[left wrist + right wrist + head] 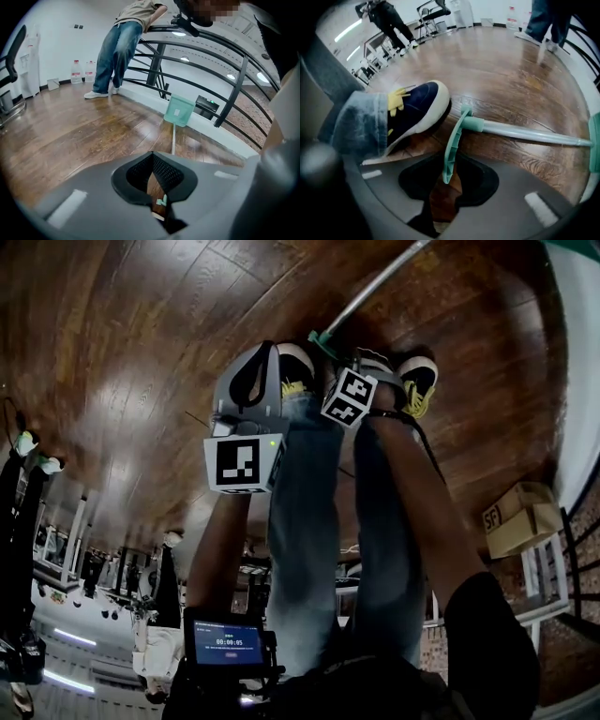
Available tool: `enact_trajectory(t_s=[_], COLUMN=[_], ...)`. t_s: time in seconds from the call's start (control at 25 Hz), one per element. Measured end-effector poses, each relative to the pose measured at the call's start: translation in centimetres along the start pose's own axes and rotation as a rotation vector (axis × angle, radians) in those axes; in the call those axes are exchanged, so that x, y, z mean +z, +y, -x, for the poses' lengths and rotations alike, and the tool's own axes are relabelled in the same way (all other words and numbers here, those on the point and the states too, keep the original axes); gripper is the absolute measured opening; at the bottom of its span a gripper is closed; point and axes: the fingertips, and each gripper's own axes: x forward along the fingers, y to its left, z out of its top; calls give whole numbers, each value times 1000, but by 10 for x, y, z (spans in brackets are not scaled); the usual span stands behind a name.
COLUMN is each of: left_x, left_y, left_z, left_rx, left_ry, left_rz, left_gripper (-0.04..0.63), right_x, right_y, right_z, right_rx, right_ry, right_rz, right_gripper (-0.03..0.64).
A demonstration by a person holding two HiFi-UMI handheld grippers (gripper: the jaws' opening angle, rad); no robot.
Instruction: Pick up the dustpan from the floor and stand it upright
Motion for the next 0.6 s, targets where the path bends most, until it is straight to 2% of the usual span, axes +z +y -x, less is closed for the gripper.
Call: enact_trajectory(t_s=[0.12,0.24,0.4,0.6], left_x=[7,28,76,178], left_y=[0,-5,-19,-43], left_z=[4,16,50,113], left_rx=[15,16,15,-4], left_ry=[-9,-26,-70,-181], left_rz=[10,-10,-24,-40], left_gripper=[20,20,20,20], right_x=[-8,1,29,62], right_y=[1,3,24,34], right_z=[-1,29,118,276], right_rx=[-40,-24,94,275], right_ry=[64,43,-42,-154], right_rz=[24,-30,-117,-212], right_gripper=[81,74,67,64])
